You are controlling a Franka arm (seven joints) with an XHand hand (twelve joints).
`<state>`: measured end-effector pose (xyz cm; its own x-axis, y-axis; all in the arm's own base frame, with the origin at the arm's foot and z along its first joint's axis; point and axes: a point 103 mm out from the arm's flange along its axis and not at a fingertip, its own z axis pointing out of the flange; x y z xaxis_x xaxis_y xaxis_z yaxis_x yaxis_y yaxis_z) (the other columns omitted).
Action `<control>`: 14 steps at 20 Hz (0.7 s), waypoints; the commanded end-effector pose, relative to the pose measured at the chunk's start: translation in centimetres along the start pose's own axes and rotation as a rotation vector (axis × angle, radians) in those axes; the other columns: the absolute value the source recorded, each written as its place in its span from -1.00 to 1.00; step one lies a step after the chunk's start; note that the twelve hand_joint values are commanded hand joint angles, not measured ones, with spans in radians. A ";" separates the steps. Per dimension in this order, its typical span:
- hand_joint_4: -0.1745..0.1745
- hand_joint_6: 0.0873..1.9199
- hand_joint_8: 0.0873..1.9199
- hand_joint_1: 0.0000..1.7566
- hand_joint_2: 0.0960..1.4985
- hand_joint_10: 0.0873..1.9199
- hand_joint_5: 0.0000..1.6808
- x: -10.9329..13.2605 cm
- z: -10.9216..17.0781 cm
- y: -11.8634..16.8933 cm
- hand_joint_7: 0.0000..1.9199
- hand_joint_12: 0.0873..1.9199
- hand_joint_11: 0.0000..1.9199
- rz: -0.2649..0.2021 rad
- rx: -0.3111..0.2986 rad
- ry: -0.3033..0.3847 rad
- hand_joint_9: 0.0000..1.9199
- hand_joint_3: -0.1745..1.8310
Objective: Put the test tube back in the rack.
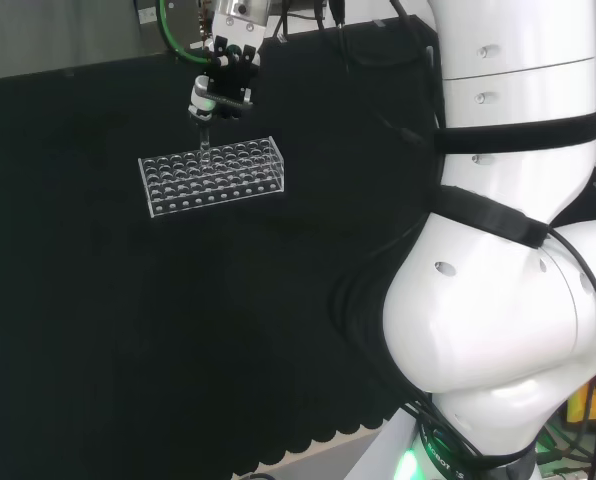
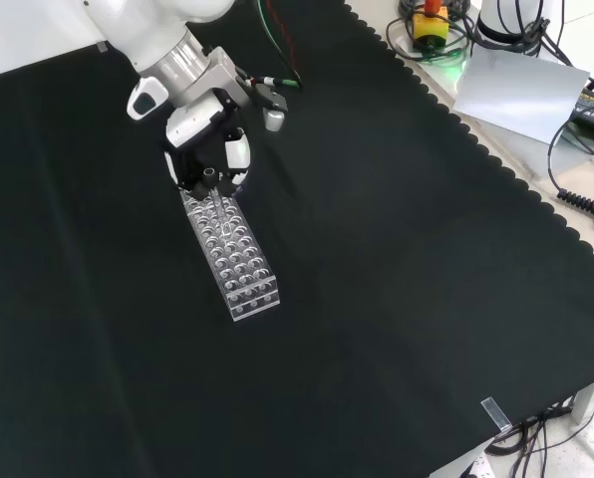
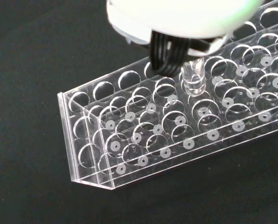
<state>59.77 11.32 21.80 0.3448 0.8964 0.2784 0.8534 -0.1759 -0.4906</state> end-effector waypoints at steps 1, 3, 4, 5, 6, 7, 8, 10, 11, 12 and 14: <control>-1.00 -0.28 -0.23 0.63 -0.32 -0.29 0.46 0.0 0.1 0.2 0.37 0.03 0.12 -0.002 -0.001 -0.002 0.30 -0.04; -1.00 -0.28 -0.23 0.63 -0.32 -0.29 0.46 0.0 0.2 0.3 0.37 0.03 0.12 0.003 0.003 -0.003 0.30 -0.04; -1.00 -0.28 -0.23 0.63 -0.32 -0.29 0.46 0.0 0.2 0.4 0.37 0.03 0.12 0.008 0.006 -0.003 0.30 -0.04; -1.00 -0.28 -0.23 0.63 -0.32 -0.29 0.46 -0.1 0.3 0.4 0.37 0.03 0.12 0.008 0.008 -0.001 0.30 -0.04; -1.00 -0.28 -0.23 0.63 -0.32 -0.29 0.46 -0.1 0.3 0.5 0.37 0.03 0.12 0.009 0.008 0.001 0.30 -0.04; -1.00 -0.28 -0.23 0.63 -0.32 -0.29 0.46 -0.1 0.4 0.6 0.37 0.03 0.12 0.010 0.010 0.001 0.30 -0.04; -1.00 -0.28 -0.23 0.63 -0.32 -0.29 0.46 -0.2 0.4 0.6 0.37 0.03 0.12 0.011 0.013 0.000 0.30 -0.04; -1.00 -0.28 -0.23 0.63 -0.32 -0.28 0.46 -0.3 0.8 1.0 0.37 0.03 0.12 0.017 0.022 -0.006 0.30 -0.04; -1.00 -0.28 -0.23 0.63 -0.32 -0.28 0.46 -0.4 1.2 1.4 0.37 0.03 0.12 0.016 0.025 -0.009 0.30 -0.04; -1.00 -0.28 -0.23 0.63 -0.32 -0.28 0.46 -0.5 1.6 1.7 0.37 0.03 0.12 0.015 0.026 -0.010 0.30 -0.04; -1.00 -0.28 -0.23 0.63 -0.32 -0.28 0.46 -0.7 2.0 2.0 0.37 0.03 0.12 0.012 0.026 -0.012 0.30 -0.04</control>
<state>60.24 11.25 20.26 0.3546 0.8960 0.2672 0.8402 -0.1800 -0.5115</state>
